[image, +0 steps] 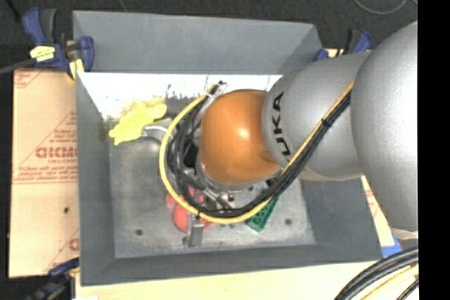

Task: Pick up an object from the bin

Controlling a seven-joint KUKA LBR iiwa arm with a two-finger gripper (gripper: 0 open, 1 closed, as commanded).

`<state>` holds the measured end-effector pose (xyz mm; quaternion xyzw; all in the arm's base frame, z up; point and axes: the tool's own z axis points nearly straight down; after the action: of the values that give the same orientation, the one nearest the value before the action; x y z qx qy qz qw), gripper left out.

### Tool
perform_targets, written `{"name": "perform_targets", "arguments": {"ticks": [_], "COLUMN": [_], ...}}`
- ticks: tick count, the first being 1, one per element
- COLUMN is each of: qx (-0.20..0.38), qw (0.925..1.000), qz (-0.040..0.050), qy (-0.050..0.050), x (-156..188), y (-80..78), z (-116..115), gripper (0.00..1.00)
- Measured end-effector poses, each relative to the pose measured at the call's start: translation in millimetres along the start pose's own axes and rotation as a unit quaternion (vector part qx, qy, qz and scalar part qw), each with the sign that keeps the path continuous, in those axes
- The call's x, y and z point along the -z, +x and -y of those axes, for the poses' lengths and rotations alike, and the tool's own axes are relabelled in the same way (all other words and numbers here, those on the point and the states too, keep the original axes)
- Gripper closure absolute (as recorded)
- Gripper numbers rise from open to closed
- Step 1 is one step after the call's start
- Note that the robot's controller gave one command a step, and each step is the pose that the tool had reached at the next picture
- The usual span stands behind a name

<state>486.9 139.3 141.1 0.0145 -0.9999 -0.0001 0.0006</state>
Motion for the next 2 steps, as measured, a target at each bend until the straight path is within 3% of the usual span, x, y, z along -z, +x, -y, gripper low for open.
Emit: {"name": "perform_targets", "arguments": {"ticks": [1,2], "qx": [-0.034,-0.088], "qw": [0.9994,0.9961], "qz": [0.0008,0.0022], "qy": [-0.001,-0.001], "x": [-23.8,-70.5], "y": [-14.9,-43.8], "z": [14.8,12.1], "gripper": [0.00,1.00]}}
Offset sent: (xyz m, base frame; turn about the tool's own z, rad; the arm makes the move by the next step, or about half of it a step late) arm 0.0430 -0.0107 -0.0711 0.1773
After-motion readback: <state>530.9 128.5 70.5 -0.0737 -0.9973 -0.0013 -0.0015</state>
